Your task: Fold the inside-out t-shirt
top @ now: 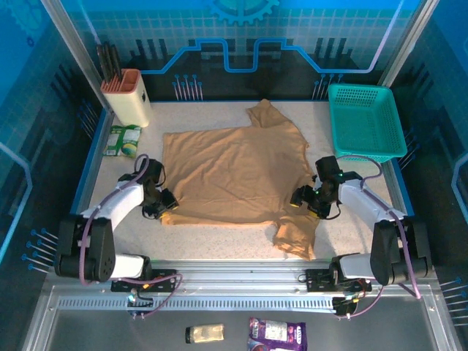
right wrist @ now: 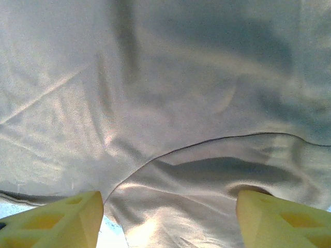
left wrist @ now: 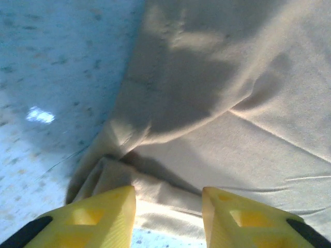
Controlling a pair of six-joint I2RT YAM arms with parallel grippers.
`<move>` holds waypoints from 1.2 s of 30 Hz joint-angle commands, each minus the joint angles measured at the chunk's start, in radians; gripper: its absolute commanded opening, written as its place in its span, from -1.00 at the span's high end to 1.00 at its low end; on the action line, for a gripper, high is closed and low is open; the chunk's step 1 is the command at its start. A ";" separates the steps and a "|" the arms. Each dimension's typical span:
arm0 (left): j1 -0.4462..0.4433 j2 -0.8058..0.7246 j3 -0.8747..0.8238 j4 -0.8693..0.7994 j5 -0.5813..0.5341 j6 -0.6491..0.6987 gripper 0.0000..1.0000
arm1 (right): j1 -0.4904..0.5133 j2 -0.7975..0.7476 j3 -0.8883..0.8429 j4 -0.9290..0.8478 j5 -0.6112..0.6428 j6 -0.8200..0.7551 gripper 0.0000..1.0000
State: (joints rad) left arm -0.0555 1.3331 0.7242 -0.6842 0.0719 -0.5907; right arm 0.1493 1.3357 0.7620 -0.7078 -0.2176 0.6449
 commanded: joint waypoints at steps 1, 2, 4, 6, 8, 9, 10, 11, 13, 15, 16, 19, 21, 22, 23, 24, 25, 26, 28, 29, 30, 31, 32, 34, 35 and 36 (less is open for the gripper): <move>0.011 -0.064 -0.016 -0.042 -0.082 -0.026 0.14 | -0.013 0.004 0.031 -0.046 0.003 -0.042 -0.39; 0.026 -0.064 -0.027 -0.036 -0.072 -0.024 0.13 | -0.014 0.002 0.033 -0.052 0.011 -0.049 -0.39; 0.072 -0.053 -0.061 0.006 -0.001 -0.018 0.13 | -0.018 0.001 0.037 -0.063 0.029 -0.061 -0.38; 0.093 -0.035 -0.077 0.047 0.058 -0.010 0.13 | -0.026 -0.003 0.041 -0.067 0.028 -0.069 -0.39; 0.095 -0.011 -0.073 0.066 0.084 -0.004 0.12 | -0.032 -0.006 0.043 -0.070 0.022 -0.071 -0.39; 0.095 -0.002 -0.072 0.072 0.090 -0.002 0.13 | -0.032 -0.011 0.045 -0.072 0.018 -0.073 -0.38; 0.095 0.001 -0.071 0.076 0.097 0.000 0.16 | -0.034 -0.015 0.045 -0.071 0.017 -0.071 -0.39; 0.095 0.003 -0.072 0.080 0.101 0.001 0.19 | -0.034 -0.021 0.045 -0.073 0.015 -0.070 -0.39; 0.095 -0.005 -0.070 0.080 0.104 0.002 0.28 | -0.035 -0.029 0.046 -0.074 0.015 -0.068 -0.39; 0.095 -0.025 -0.068 0.073 0.104 -0.001 0.35 | -0.036 -0.032 0.044 -0.078 0.015 -0.068 -0.39; 0.095 -0.039 -0.067 0.066 0.099 -0.002 0.37 | -0.037 -0.033 0.044 -0.080 0.014 -0.068 -0.39; 0.095 -0.073 -0.062 0.046 0.065 -0.001 0.39 | -0.037 -0.035 0.042 -0.076 0.017 -0.067 -0.38; 0.097 -0.078 -0.062 0.041 0.057 0.002 0.50 | -0.038 -0.040 0.037 -0.070 0.017 -0.065 -0.38; 0.097 -0.077 -0.062 0.036 0.060 0.002 0.57 | -0.038 -0.042 0.038 -0.069 0.018 -0.065 -0.38; 0.097 -0.082 -0.064 0.032 0.067 -0.003 0.66 | -0.037 -0.041 0.039 -0.069 0.018 -0.065 -0.38; 0.097 -0.092 -0.069 0.031 0.075 -0.011 0.73 | -0.038 -0.040 0.042 -0.070 0.020 -0.067 -0.38; 0.097 -0.107 -0.076 0.031 0.077 -0.022 0.79 | -0.038 -0.040 0.043 -0.071 0.021 -0.067 -0.37; 0.095 -0.128 -0.085 0.032 0.078 -0.034 0.86 | -0.040 -0.039 0.045 -0.073 0.026 -0.065 -0.38; 0.096 -0.177 -0.110 0.026 0.080 -0.066 0.95 | -0.040 -0.043 0.045 -0.069 0.037 -0.061 -0.38; 0.095 -0.211 -0.123 0.019 0.077 -0.085 1.00 | -0.040 -0.048 0.043 -0.065 0.037 -0.058 -0.38; 0.095 -0.247 -0.137 0.012 0.070 -0.108 1.00 | -0.042 -0.050 0.043 -0.060 0.040 -0.054 -0.38; 0.095 -0.284 -0.152 0.005 0.065 -0.130 1.00 | -0.041 -0.050 0.043 -0.055 0.039 -0.052 -0.38; 0.095 -0.329 -0.171 -0.002 0.058 -0.158 1.00 | -0.042 -0.049 0.043 -0.049 0.035 -0.050 -0.38; 0.095 -0.425 -0.209 -0.016 0.040 -0.205 1.00 | -0.042 -0.046 0.043 -0.041 0.025 -0.048 -0.38; 0.095 -0.478 -0.230 -0.029 0.019 -0.238 1.00 | -0.043 -0.042 0.044 -0.036 0.018 -0.047 -0.38; 0.097 -0.532 -0.253 -0.041 0.000 -0.269 1.00 | -0.042 -0.036 0.044 -0.032 0.011 -0.046 -0.37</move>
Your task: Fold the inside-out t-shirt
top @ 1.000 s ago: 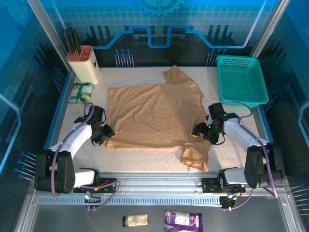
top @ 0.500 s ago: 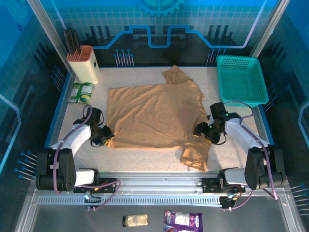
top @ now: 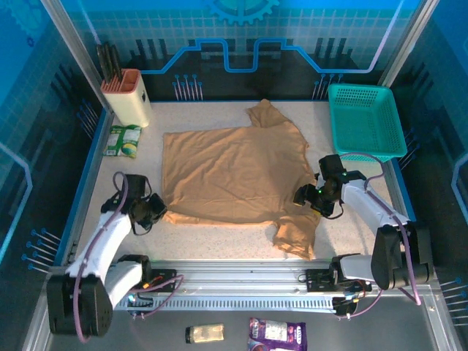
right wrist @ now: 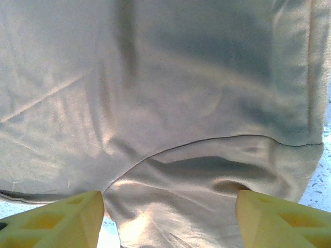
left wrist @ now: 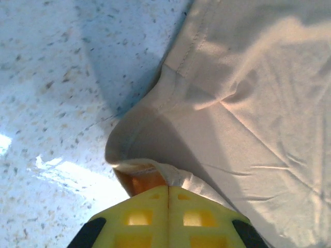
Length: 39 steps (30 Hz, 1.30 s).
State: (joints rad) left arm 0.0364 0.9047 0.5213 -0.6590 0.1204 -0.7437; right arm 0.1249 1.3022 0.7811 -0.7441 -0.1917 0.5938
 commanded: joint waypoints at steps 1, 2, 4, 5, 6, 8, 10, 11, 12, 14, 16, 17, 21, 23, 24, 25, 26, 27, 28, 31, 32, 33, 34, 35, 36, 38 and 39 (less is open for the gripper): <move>0.005 -0.146 -0.070 -0.075 -0.062 -0.139 1.00 | -0.018 0.001 0.024 0.005 -0.017 0.006 -0.37; 0.004 -0.203 -0.093 -0.087 -0.077 -0.172 1.00 | -0.019 0.004 0.022 0.009 -0.019 0.007 -0.37; 0.005 -0.301 -0.133 -0.095 -0.077 -0.233 1.00 | -0.019 0.006 0.018 0.016 -0.021 0.009 -0.37; 0.005 -0.350 -0.155 -0.106 -0.077 -0.269 1.00 | -0.019 0.006 0.018 0.016 -0.019 0.012 -0.37; 0.005 -0.395 -0.175 -0.118 -0.080 -0.302 1.00 | -0.018 0.004 0.017 0.018 -0.016 0.013 -0.37; 0.005 -0.472 -0.213 -0.135 -0.085 -0.362 1.00 | -0.020 0.000 0.017 0.018 -0.014 0.016 -0.37; 0.005 -0.536 -0.242 -0.144 -0.081 -0.409 0.97 | -0.020 -0.006 0.017 0.020 -0.014 0.018 -0.37; 0.005 -0.560 -0.257 -0.151 -0.081 -0.429 0.87 | -0.021 -0.009 0.017 0.018 -0.013 0.018 -0.37; 0.005 -0.578 -0.265 -0.169 -0.088 -0.454 0.71 | -0.021 -0.011 0.016 0.018 -0.014 0.021 -0.37; 0.005 -0.601 -0.264 -0.199 -0.104 -0.485 0.51 | -0.023 -0.017 0.014 0.020 -0.020 0.025 -0.37; 0.005 -0.614 -0.244 -0.227 -0.131 -0.493 0.35 | -0.025 -0.023 0.014 0.018 -0.022 0.025 -0.37; 0.005 -0.617 -0.226 -0.237 -0.149 -0.489 0.33 | -0.024 -0.025 0.014 0.016 -0.026 0.026 -0.37; 0.005 -0.579 -0.161 -0.178 -0.152 -0.399 0.29 | -0.024 -0.025 0.012 0.024 -0.057 0.014 -0.36; 0.004 -0.487 -0.144 -0.103 -0.077 -0.353 0.31 | -0.024 -0.015 0.012 0.035 -0.085 0.004 -0.37; 0.003 -0.414 -0.141 -0.050 -0.017 -0.332 0.34 | -0.024 -0.003 0.011 0.039 -0.101 0.000 -0.36; 0.001 -0.348 -0.138 -0.002 0.034 -0.313 0.37 | -0.025 0.010 0.012 0.041 -0.112 -0.003 -0.38; -0.008 -0.268 -0.126 0.039 0.074 -0.295 0.38 | -0.026 0.023 0.012 0.043 -0.119 -0.006 -0.42; -0.027 -0.198 -0.111 0.076 0.095 -0.272 0.38 | -0.026 0.035 0.012 0.044 -0.113 -0.005 -0.45; -0.043 -0.136 -0.094 0.100 0.104 -0.250 0.38 | -0.028 0.046 0.010 0.047 -0.106 -0.002 -0.48; -0.076 0.030 -0.052 0.178 0.147 -0.201 0.35 | -0.036 0.076 0.001 0.071 -0.130 -0.003 -0.51; -0.076 0.080 -0.048 0.211 0.171 -0.199 0.35 | -0.038 0.082 -0.002 0.076 -0.129 -0.003 -0.51; -0.079 0.119 -0.044 0.238 0.184 -0.196 0.35 | -0.039 0.087 -0.010 0.086 -0.124 -0.001 -0.53; -0.079 0.153 -0.043 0.254 0.186 -0.193 0.35 | -0.042 0.093 -0.018 0.094 -0.119 0.002 -0.53; -0.079 0.182 -0.043 0.265 0.183 -0.189 0.34 | -0.048 0.099 -0.030 0.102 -0.116 0.007 -0.54; -0.079 0.206 -0.044 0.272 0.177 -0.182 0.33 | -0.054 0.109 -0.041 0.105 -0.114 0.014 -0.53; -0.078 0.237 -0.044 0.267 0.162 -0.167 0.31 | -0.066 0.123 -0.059 0.110 -0.086 0.037 -0.53; -0.077 0.243 -0.043 0.254 0.149 -0.164 0.29 | -0.072 0.129 -0.067 0.107 -0.063 0.057 -0.53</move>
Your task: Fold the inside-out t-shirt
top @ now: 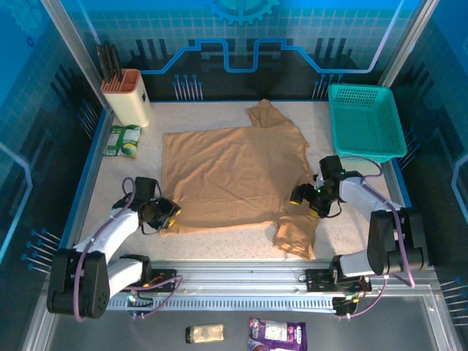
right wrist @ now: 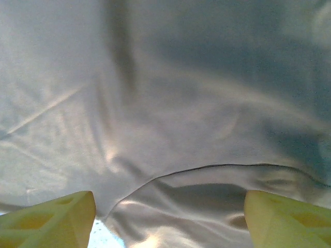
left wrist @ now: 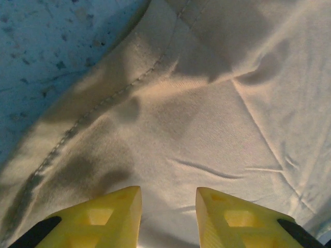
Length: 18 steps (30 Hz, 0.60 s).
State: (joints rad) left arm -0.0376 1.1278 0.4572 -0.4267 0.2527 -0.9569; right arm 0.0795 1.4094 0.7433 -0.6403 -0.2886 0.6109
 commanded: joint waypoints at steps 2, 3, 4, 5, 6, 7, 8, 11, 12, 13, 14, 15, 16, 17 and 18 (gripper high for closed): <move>0.008 0.016 0.008 0.000 -0.002 0.048 0.24 | -0.030 0.029 -0.053 0.002 0.066 0.084 -0.53; 0.016 0.004 -0.004 -0.009 -0.013 0.046 0.20 | -0.030 0.023 -0.069 0.004 0.081 0.113 -0.53; 0.028 -0.007 -0.014 -0.020 -0.020 0.043 0.17 | -0.029 0.017 -0.083 -0.001 0.099 0.145 -0.53; 0.045 -0.023 -0.031 -0.030 -0.024 0.042 0.16 | -0.029 0.006 -0.093 -0.015 0.129 0.179 -0.53; 0.062 -0.041 -0.049 -0.037 -0.023 0.043 0.14 | -0.029 -0.002 -0.098 -0.038 0.166 0.212 -0.55; 0.078 -0.056 -0.062 -0.044 -0.022 0.045 0.14 | -0.030 -0.008 -0.101 -0.064 0.199 0.237 -0.55; 0.090 -0.074 -0.077 -0.046 -0.015 0.050 0.15 | -0.029 -0.012 -0.098 -0.094 0.228 0.258 -0.55; 0.100 -0.111 -0.093 -0.075 -0.019 0.060 0.15 | -0.028 -0.027 -0.103 -0.115 0.221 0.282 -0.55; 0.100 -0.118 -0.095 -0.081 -0.017 0.063 0.15 | -0.024 -0.035 -0.108 -0.114 0.209 0.292 -0.54; 0.102 -0.123 -0.096 -0.090 -0.019 0.065 0.15 | -0.019 -0.043 -0.110 -0.114 0.203 0.303 -0.54; 0.103 -0.131 -0.095 -0.102 -0.022 0.067 0.15 | -0.011 -0.055 -0.114 -0.121 0.202 0.316 -0.54; 0.105 -0.142 -0.092 -0.111 -0.028 0.069 0.15 | -0.003 -0.068 -0.116 -0.128 0.202 0.326 -0.54; 0.107 -0.153 -0.091 -0.121 -0.032 0.069 0.15 | 0.003 -0.080 -0.116 -0.134 0.203 0.333 -0.54; 0.109 -0.174 -0.088 -0.131 -0.040 0.067 0.15 | 0.012 -0.095 -0.116 -0.145 0.203 0.340 -0.54; 0.112 -0.194 -0.082 -0.141 -0.046 0.067 0.15 | 0.019 -0.112 -0.115 -0.158 0.200 0.347 -0.53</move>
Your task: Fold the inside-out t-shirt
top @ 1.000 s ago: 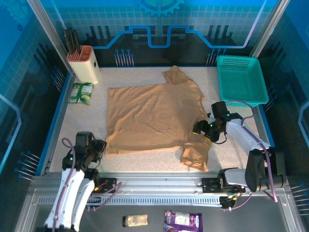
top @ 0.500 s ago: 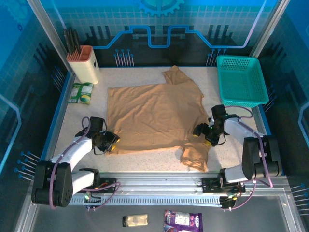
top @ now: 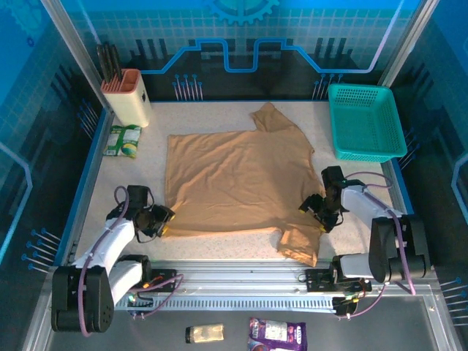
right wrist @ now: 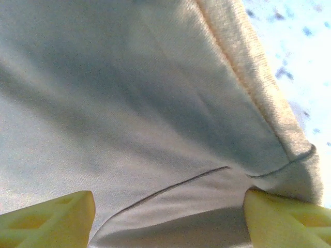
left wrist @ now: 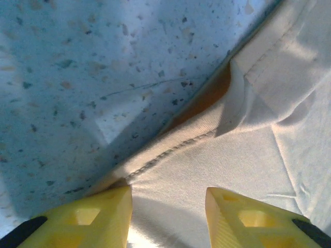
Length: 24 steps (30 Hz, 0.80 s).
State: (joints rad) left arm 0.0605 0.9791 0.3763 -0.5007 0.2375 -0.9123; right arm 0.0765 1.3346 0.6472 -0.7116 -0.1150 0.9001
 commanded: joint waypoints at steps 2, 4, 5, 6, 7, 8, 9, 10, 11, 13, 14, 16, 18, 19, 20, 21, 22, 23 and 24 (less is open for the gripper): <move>0.016 -0.075 0.028 -0.090 -0.039 0.031 0.16 | 0.035 -0.072 -0.013 -0.117 0.029 0.065 -0.53; 0.016 -0.078 0.075 -0.107 -0.045 0.064 0.18 | 0.038 -0.111 0.003 -0.131 0.039 0.053 -0.51; 0.016 -0.064 0.110 -0.111 -0.048 0.083 0.19 | 0.038 -0.125 0.018 -0.127 0.052 0.033 -0.50; 0.015 -0.046 0.140 -0.107 -0.042 0.103 0.19 | 0.038 -0.130 0.035 -0.122 0.068 0.009 -0.50; 0.015 -0.016 0.176 -0.088 -0.027 0.126 0.20 | 0.035 -0.127 0.061 -0.111 0.083 -0.026 -0.48; 0.014 0.021 0.210 -0.067 -0.009 0.143 0.22 | 0.033 -0.116 0.091 -0.095 0.088 -0.079 -0.46; 0.012 0.067 0.244 -0.052 0.010 0.162 0.24 | 0.029 -0.100 0.125 -0.078 0.076 -0.132 -0.44; 0.008 0.121 0.290 -0.043 0.030 0.186 0.26 | 0.025 -0.075 0.166 -0.054 0.055 -0.201 -0.41; -0.003 0.177 0.339 -0.039 0.041 0.204 0.28 | 0.024 -0.046 0.212 -0.036 0.038 -0.256 -0.40; -0.032 0.280 0.435 -0.027 0.040 0.239 0.30 | 0.019 0.022 0.308 -0.004 -0.011 -0.354 -0.39; -0.048 0.334 0.480 -0.017 0.027 0.252 0.33 | 0.019 0.061 0.349 0.023 -0.042 -0.391 -0.38; -0.065 0.443 0.585 0.005 0.015 0.274 0.40 | 0.014 0.138 0.438 0.058 -0.094 -0.437 -0.36; -0.071 0.566 0.681 0.024 0.011 0.288 0.48 | 0.013 0.230 0.528 0.087 -0.128 -0.467 -0.35; -0.073 0.628 0.745 0.029 0.009 0.298 0.53 | 0.013 0.281 0.581 0.094 -0.136 -0.479 -0.34; -0.073 0.687 0.807 0.023 0.002 0.309 0.62 | 0.011 0.332 0.637 0.093 -0.140 -0.489 -0.33; -0.074 0.733 0.857 0.020 -0.015 0.319 0.68 | 0.009 0.379 0.684 0.088 -0.146 -0.500 -0.31; -0.076 0.785 0.915 0.018 -0.035 0.325 0.75 | 0.006 0.428 0.734 0.089 -0.154 -0.510 -0.30; -0.075 0.829 0.967 0.019 -0.053 0.330 0.79 | 0.002 0.476 0.782 0.099 -0.165 -0.512 -0.29; -0.074 0.879 1.015 0.014 -0.061 0.336 0.80 | -0.004 0.516 0.813 0.113 -0.177 -0.510 -0.29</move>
State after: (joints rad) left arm -0.0124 1.7741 1.2911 -0.4824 0.2180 -0.6296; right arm 0.0948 1.7657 1.3808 -0.6262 -0.2306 0.4500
